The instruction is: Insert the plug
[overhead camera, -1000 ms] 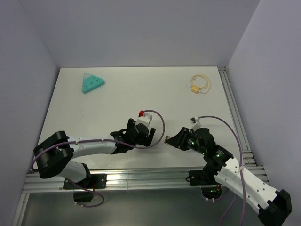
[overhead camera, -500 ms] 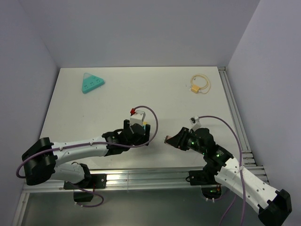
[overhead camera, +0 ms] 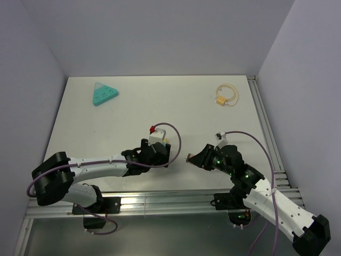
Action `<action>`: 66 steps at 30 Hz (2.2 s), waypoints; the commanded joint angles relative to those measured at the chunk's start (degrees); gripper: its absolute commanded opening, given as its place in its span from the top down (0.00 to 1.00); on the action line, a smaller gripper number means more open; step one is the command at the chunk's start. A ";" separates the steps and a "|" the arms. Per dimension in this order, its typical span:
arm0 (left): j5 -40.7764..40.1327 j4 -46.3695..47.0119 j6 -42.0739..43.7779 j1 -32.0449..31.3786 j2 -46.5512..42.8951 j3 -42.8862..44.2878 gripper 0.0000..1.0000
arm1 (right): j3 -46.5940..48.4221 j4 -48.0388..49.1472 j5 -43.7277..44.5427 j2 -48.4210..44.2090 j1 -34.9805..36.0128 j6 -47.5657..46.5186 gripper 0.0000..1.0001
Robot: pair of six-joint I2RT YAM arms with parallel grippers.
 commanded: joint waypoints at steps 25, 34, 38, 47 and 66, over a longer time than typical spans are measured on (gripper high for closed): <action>-1.77 -0.08 -3.01 -0.42 5.32 5.55 0.26 | -0.42 4.08 -0.64 0.78 -0.58 -0.59 1.00; -1.59 -1.84 -4.24 -0.42 6.64 6.43 0.33 | -0.42 3.73 -0.47 0.43 -0.59 -0.50 1.00; -1.94 -2.81 -5.12 -0.42 7.43 6.78 0.34 | -0.42 3.81 -0.64 0.34 -0.59 -0.41 1.00; -1.94 -3.42 -5.74 -0.42 8.05 7.30 0.21 | -0.68 4.17 -0.82 0.60 -0.50 -0.41 1.00; -2.91 -5.62 -9.86 -0.33 8.05 9.24 0.18 | -1.03 4.69 -1.08 0.78 -0.59 -0.32 1.00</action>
